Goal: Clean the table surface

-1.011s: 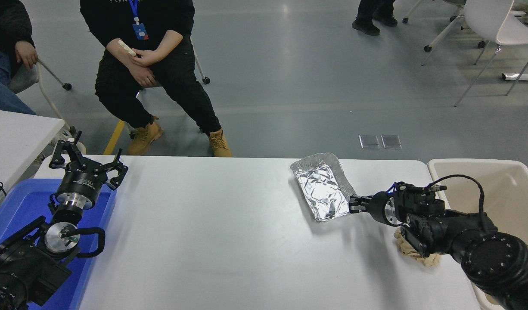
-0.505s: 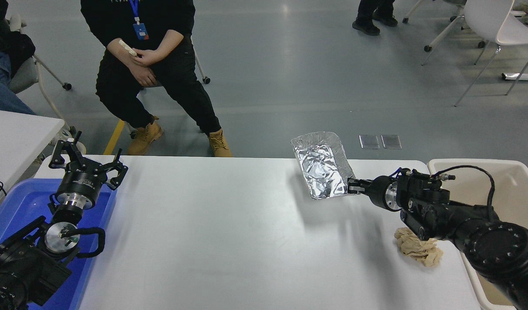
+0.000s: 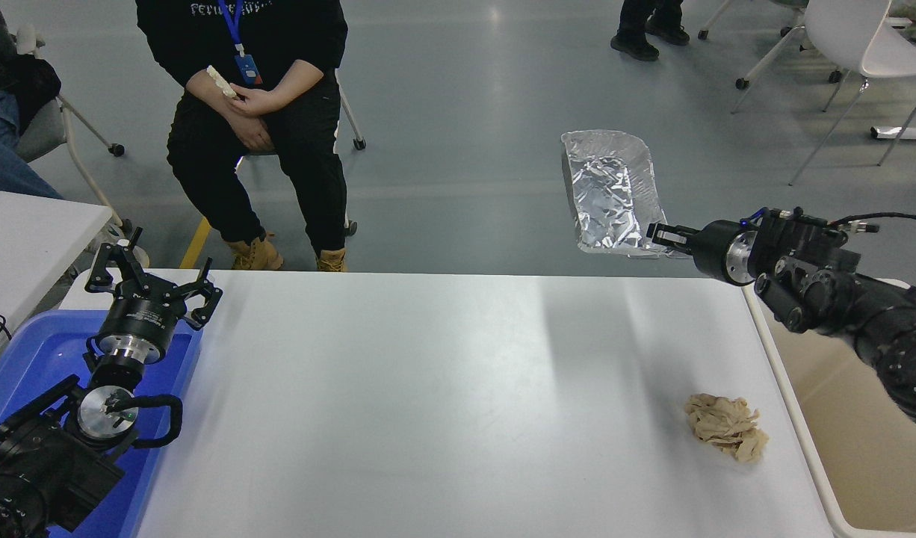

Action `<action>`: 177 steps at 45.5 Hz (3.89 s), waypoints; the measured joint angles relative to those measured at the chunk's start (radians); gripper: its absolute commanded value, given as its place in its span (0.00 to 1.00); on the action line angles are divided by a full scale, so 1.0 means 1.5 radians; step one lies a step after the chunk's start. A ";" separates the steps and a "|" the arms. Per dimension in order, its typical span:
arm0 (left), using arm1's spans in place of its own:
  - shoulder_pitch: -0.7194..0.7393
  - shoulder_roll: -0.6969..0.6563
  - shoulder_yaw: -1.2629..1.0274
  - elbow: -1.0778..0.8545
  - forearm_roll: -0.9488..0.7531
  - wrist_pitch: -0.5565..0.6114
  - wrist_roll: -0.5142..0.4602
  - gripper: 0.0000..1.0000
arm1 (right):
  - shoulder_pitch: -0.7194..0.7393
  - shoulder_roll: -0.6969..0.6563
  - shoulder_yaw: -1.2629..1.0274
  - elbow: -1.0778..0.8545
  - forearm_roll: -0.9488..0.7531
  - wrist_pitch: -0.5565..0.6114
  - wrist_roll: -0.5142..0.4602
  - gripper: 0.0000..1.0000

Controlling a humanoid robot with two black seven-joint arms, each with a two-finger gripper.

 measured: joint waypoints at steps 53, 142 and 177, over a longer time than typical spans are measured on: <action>0.000 0.000 0.000 0.000 0.000 0.000 0.000 1.00 | -0.056 -0.261 0.074 -0.045 0.048 0.048 0.001 0.00; 0.000 0.000 0.000 0.000 0.000 0.000 0.000 1.00 | -0.411 -0.149 0.155 -0.105 0.113 -0.047 -0.197 0.00; 0.000 0.000 0.000 0.000 0.000 0.000 0.000 1.00 | -0.412 -0.123 0.156 -0.105 0.114 -0.074 -0.197 0.37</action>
